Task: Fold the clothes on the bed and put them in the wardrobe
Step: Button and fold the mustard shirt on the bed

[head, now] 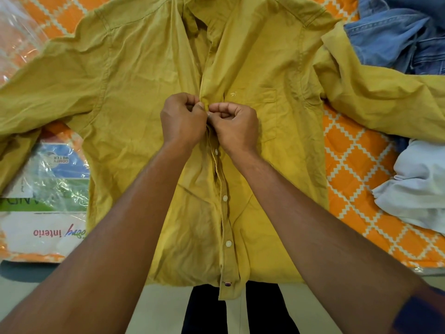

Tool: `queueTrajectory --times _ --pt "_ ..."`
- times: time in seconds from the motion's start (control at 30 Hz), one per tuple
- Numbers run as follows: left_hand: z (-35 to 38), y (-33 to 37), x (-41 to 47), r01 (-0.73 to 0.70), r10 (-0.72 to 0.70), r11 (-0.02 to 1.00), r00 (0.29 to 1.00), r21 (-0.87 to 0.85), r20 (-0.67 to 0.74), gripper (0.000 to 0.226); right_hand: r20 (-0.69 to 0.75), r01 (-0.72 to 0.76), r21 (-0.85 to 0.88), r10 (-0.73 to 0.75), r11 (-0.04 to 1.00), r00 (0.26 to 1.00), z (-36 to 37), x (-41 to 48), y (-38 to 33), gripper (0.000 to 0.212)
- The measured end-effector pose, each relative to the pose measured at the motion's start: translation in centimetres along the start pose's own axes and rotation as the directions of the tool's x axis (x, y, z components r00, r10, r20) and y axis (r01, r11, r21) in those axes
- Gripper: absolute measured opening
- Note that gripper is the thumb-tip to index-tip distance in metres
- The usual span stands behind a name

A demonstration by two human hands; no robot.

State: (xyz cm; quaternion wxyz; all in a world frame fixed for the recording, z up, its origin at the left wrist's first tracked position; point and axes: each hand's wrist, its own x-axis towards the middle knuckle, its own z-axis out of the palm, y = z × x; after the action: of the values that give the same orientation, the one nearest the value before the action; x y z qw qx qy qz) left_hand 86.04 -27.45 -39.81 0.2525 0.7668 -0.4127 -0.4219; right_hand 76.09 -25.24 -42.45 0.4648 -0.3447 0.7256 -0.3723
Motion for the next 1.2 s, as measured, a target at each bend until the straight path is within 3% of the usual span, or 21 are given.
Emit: queueTrajectory --times 0.2,0.43,0.77,1.0,1.2 --pt "0.5 -0.3 -0.6 0.056 -0.066 0.995 0.992 -0.087 -0.111 0.007 -0.022 0.052 -0.007 -0.053 0.999 0.998 0.1 -0.4 0.0 0.005" --pt "1.1 0.3 -1.3 0.017 -0.014 1.000 0.982 0.014 -0.191 0.006 -0.055 0.077 -0.054 -0.080 0.996 0.995 0.4 -0.7 -0.1 0.014" --pt "0.6 0.3 -0.9 0.065 -0.066 0.998 0.996 -0.020 -0.062 0.013 -0.053 0.103 -0.028 -0.104 0.994 0.993 0.4 -0.9 0.1 0.013" --pt "0.1 -0.2 -0.5 0.115 -0.106 0.982 0.992 -0.148 0.064 0.021 0.086 0.028 0.069 -0.034 0.997 0.996 -0.9 0.0 0.2 0.007" --pt "-0.1 -0.8 -0.1 -0.025 0.024 0.999 0.999 0.028 0.026 0.008 0.095 0.040 0.094 -0.049 0.995 0.994 -1.1 -0.1 0.3 0.003"
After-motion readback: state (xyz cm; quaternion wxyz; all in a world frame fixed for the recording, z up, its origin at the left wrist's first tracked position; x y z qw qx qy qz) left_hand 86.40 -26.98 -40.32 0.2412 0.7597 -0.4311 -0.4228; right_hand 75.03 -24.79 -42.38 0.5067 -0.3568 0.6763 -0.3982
